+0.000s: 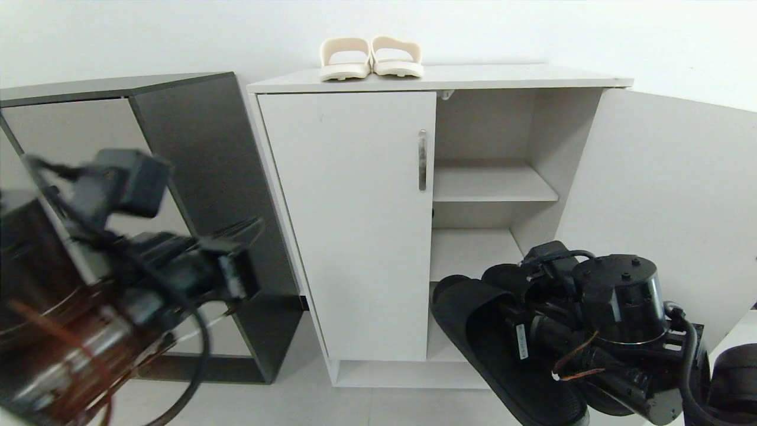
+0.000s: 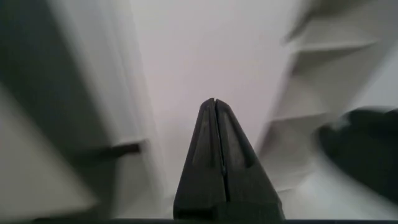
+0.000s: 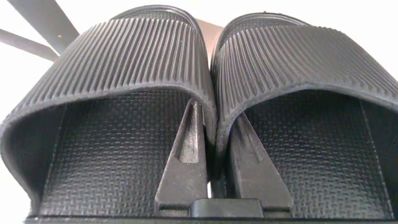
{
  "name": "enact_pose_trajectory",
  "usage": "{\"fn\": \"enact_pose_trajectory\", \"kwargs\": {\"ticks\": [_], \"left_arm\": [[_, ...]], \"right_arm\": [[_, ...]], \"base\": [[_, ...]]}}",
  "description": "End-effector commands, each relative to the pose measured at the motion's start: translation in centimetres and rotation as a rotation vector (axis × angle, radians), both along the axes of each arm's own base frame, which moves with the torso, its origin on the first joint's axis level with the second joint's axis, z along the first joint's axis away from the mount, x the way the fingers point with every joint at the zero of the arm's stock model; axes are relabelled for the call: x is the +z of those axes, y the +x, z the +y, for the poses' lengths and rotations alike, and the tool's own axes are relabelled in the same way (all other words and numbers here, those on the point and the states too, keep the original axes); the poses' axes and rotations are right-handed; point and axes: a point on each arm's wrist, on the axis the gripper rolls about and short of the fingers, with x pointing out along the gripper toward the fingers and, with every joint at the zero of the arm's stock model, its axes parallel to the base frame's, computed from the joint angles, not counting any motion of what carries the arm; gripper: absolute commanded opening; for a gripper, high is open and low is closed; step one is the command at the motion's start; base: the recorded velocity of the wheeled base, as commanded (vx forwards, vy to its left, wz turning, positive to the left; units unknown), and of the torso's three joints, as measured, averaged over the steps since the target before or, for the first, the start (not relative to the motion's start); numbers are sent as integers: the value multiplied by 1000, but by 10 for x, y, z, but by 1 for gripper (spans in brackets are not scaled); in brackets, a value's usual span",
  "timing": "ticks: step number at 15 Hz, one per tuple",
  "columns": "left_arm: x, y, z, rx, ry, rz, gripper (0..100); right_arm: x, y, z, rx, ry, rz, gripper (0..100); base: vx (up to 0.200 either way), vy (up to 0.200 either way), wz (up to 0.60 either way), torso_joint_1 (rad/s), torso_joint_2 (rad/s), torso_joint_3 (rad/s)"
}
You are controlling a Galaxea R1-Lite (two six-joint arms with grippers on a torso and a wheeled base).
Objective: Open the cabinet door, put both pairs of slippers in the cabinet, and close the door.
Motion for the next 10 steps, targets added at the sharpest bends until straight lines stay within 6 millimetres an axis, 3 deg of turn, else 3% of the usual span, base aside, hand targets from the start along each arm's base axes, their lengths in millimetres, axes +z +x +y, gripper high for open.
{"fn": "enact_pose_trajectory", "kwargs": {"ticks": [1,3,5,7,10], "left_arm": [[-64,-92,84,378,94,104,0],[-100,-128,103,580,80,109,0],[-119,-158,106,729,62,71,0],[-139,-181,102,554,117,3,0],[-139,-183,97,242,54,-70,0]], "right_arm": [[-3,1,0,-5,-10,7,0],[2,-1,-2,-3,3,-8,0],[3,-3,-3,0,0,-10,0],[3,-3,-3,6,0,-8,0],[3,-6,-1,21,4,-8,0]], "base": [[0,0,0,0,0,0],[0,0,0,0,0,0],[0,0,0,0,0,0],[0,0,0,0,0,0],[0,0,0,0,0,0]]}}
